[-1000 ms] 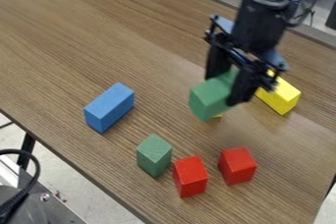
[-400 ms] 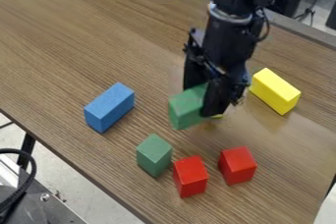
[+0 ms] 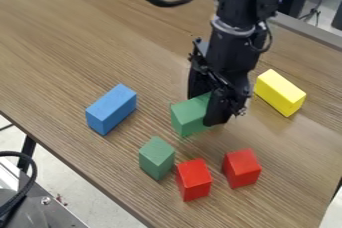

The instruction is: Take the green rectangle block and put it above the green cube

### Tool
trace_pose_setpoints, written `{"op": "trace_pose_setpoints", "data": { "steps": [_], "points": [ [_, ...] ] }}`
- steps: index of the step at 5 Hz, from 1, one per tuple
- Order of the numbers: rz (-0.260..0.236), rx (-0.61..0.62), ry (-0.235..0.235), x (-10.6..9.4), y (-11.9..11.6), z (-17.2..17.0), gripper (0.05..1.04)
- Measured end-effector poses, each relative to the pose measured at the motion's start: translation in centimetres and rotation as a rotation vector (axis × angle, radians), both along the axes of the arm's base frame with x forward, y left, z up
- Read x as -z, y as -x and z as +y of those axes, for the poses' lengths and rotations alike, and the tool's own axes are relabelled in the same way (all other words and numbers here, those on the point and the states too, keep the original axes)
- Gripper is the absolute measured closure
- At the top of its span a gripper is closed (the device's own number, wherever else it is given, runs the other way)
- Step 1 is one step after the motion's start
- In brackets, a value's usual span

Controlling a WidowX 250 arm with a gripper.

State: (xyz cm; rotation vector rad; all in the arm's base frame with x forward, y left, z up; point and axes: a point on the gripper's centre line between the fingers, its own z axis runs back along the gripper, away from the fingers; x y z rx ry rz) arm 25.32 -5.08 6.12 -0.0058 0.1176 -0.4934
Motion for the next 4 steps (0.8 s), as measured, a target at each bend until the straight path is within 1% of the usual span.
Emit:
{"op": "trace_pose_setpoints", "data": {
  "steps": [1, 2, 3, 4],
  "points": [
    [0.002, 0.006, 0.001, 0.5, 0.1, 0.1, 0.512],
    [-0.013, 0.027, 0.007, 0.9, 0.2, 0.1, 0.459],
    [-0.013, 0.086, 0.025, 1.0, 0.3, -0.4, 0.162],
    [-0.081, 0.106, 0.092, -0.6, 0.7, -1.2, 0.08]
  ]
}}
